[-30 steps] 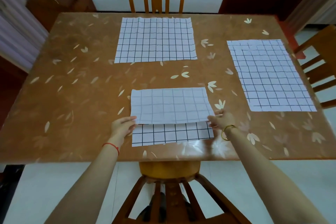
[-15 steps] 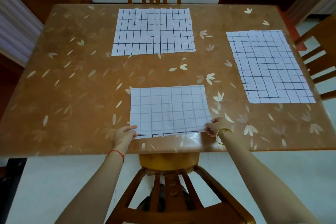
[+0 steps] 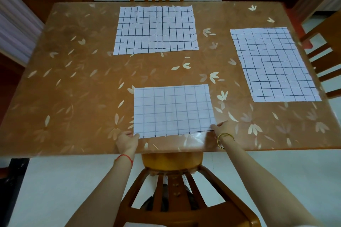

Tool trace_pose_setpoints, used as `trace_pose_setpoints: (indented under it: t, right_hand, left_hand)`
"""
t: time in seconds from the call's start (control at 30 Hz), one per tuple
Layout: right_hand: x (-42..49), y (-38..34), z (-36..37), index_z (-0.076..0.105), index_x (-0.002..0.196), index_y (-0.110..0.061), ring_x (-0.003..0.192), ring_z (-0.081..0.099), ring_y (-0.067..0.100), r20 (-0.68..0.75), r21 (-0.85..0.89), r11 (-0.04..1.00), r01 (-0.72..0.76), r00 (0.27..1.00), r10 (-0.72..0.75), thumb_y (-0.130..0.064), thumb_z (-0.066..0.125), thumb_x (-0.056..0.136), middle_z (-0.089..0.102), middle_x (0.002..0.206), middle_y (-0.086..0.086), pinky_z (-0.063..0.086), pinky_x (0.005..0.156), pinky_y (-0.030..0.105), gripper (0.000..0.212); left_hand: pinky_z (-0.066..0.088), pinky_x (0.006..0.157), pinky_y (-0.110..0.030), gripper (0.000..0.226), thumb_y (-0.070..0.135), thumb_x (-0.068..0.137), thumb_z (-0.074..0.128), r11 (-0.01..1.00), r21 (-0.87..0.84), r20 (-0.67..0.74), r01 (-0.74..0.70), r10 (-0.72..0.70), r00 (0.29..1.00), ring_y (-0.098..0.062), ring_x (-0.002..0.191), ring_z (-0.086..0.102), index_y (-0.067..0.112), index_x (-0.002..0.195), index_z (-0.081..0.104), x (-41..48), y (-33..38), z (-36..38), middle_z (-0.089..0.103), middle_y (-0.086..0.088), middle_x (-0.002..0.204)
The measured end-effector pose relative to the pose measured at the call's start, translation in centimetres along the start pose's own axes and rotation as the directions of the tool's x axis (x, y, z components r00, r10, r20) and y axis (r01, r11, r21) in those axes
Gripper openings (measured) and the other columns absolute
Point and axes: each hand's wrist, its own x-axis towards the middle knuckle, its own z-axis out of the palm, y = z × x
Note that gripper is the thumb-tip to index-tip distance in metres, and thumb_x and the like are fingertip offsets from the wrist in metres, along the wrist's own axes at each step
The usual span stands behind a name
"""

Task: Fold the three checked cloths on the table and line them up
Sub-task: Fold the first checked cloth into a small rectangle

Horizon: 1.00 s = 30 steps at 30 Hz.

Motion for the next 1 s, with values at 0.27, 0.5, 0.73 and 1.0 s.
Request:
trace_pose_setpoints:
  t: [0.27,0.5,0.73,1.0]
  right_hand:
    - [0.3,0.7,1.3,0.067,0.067,0.000,0.054,0.059,0.026,0.044,0.011,0.995,-0.098,0.994,0.097,-0.015,0.067,0.071,0.065,0.062,0.012,0.044,0.051,0.023,0.016]
    - [-2.1,0.7,0.3,0.049,0.051,-0.011,0.052,0.050,0.024,0.038,-0.003,0.999,-0.048,0.998,0.048,-0.014,0.064,0.075,0.051,0.053,0.006,0.042,0.056,0.026,0.029]
    - [-3.1,0.3,-0.1,0.054,0.084,-0.008,0.074,0.060,0.027,-0.030,0.040,0.999,0.009,1.000,-0.008,-0.020,0.063,0.078,0.056,0.071,0.004,0.048,0.067,0.034,0.016]
    - [-2.9,-6.7,1.7,0.060,0.109,-0.011,0.101,0.056,0.026,-0.042,-0.076,0.831,0.552,0.831,-0.555,-0.020,0.051,0.093,0.060,0.110,0.009,0.046,0.082,0.035,0.021]
  left_hand:
    - [0.053,0.089,-0.037,0.022,0.017,0.086,0.070,0.999,0.037,0.075,0.007,-0.010,0.997,-0.032,0.104,0.064,0.009,0.106,0.073,-0.2,0.8,1.5,0.071,-0.012,0.113]
    - [0.047,0.083,-0.033,0.025,0.018,0.086,0.072,0.999,0.034,0.063,0.024,-0.026,0.998,-0.030,0.108,0.061,0.008,0.109,0.069,-0.8,0.5,0.8,0.069,-0.012,0.116]
    - [0.052,0.084,-0.038,0.031,0.035,0.072,0.081,0.982,0.180,0.041,-0.050,0.043,0.998,-0.029,0.101,0.060,0.018,0.086,0.057,-0.4,-0.5,-0.4,0.066,-0.005,0.106]
    - [0.038,0.107,-0.052,0.046,0.015,0.088,0.060,0.662,0.417,0.066,-0.623,0.661,0.747,-0.030,0.130,0.040,0.020,0.133,0.051,2.6,3.1,-1.0,0.051,-0.004,0.140]
